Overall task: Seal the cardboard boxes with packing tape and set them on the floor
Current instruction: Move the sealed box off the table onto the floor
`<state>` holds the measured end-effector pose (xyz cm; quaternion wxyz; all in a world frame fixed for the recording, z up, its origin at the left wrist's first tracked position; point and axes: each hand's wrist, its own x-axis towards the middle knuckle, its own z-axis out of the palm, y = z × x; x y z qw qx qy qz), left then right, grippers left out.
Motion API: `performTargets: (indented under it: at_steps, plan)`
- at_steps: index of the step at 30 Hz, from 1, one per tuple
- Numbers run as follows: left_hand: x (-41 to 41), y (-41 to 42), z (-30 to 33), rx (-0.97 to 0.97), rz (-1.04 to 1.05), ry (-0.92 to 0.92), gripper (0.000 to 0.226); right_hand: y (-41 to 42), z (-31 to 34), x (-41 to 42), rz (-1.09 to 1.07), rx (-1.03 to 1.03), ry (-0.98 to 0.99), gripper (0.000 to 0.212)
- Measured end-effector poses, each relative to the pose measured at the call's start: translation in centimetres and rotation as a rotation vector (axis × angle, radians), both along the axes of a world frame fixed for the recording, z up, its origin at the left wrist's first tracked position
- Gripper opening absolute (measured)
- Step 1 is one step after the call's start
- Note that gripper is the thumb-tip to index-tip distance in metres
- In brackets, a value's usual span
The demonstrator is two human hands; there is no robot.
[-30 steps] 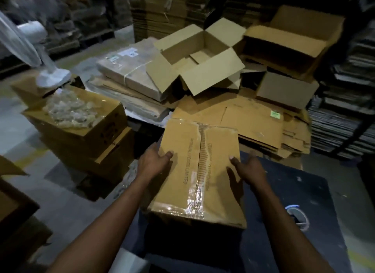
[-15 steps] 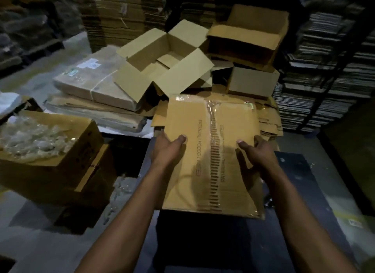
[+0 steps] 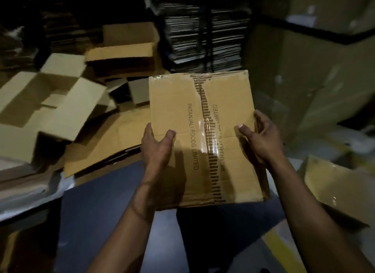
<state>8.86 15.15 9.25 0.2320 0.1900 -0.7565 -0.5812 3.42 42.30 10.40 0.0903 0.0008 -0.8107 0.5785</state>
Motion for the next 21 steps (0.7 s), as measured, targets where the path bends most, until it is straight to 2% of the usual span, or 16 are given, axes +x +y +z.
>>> performTargets:
  at_steps: [3,7,10,11,13,16,18,21]
  plan:
    - [-3.3,7.9,-0.4,-0.007,-0.109,-0.003,0.052,8.6,-0.5,-1.3,-0.104,0.014,0.001,0.090]
    - [-8.3,19.1,-2.1,0.016,-0.256,-0.050,0.049,20.1,-2.0,-2.7,-0.215,-0.100,-0.068,0.077]
    - [-12.3,27.7,-3.8,0.051,-0.396,-0.087,0.051,29.1,-4.6,-4.5,-0.359,-0.097,-0.087,0.093]
    - [-13.6,30.5,-4.2,0.060,-0.460,-0.116,0.049,32.0,-5.5,-4.8,-0.412,-0.099,-0.102,0.092]
    - [-16.3,35.4,-5.4,0.046,-0.563,-0.205,0.043,36.7,-6.2,-4.9,-0.493,-0.097,-0.112,0.081]
    - [-20.3,41.4,-8.1,0.205,-0.685,-0.444,0.061,42.3,-6.6,-4.8,-0.588,-0.043,-0.156,0.058]
    - [-21.9,44.7,-9.5,0.282,-0.766,-0.528,0.051,45.3,-7.4,-4.9,-0.626,-0.085,-0.209,0.045]
    - [-23.2,48.7,-11.7,0.328,-0.817,-0.549,0.029,48.3,-8.7,-5.3,-0.661,-0.185,-0.290,0.029]
